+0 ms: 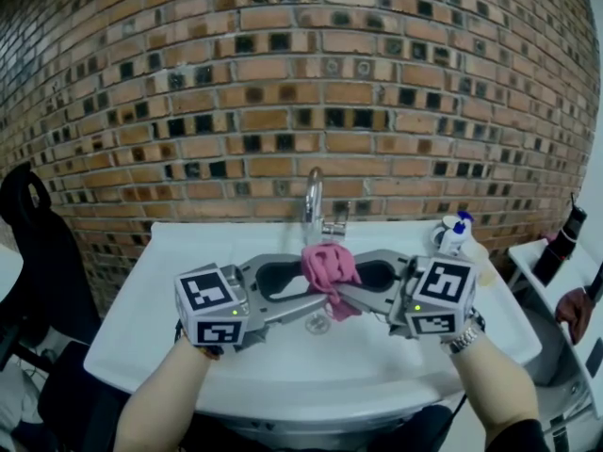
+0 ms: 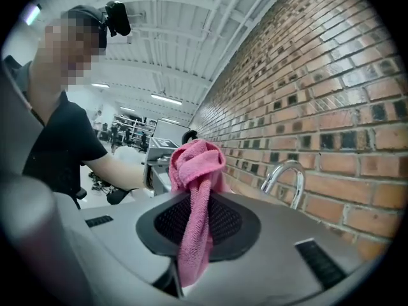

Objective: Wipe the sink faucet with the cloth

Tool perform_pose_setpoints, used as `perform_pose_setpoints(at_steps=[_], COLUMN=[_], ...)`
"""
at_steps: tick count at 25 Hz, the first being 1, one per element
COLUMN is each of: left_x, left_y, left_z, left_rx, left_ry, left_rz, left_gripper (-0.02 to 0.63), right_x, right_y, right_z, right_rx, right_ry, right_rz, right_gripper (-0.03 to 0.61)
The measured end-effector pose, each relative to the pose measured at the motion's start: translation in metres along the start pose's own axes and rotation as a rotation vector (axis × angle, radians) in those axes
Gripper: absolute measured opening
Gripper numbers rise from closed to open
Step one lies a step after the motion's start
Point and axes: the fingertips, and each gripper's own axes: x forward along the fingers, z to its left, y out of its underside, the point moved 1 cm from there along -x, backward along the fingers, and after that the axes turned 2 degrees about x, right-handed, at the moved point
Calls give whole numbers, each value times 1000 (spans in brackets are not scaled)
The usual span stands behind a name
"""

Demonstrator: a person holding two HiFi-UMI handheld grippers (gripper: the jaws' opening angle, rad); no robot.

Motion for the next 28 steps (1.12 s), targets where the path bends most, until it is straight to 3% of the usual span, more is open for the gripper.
perform_pose_setpoints(at_steps=[6,10,18,28], left_x=[-7,-10,-17,-34], left_y=[-5,-4,-7,-21], left_z=[-9,-8,16,63], left_rx=[9,23,146,196], left_ry=[49,30,-201,-463], left_rz=[-13,-7,43,38], left_gripper=[162,113,89,91], right_x=[0,-1,9,2], right_y=[-7,-6,-8,-17], right_z=[8,9,-12,-40], right_rx=[12,15,-35,-11], right_ry=[-75,-75,140,319], right_rz=[-29,-32,-38,-138], right_gripper=[54,58,84,97])
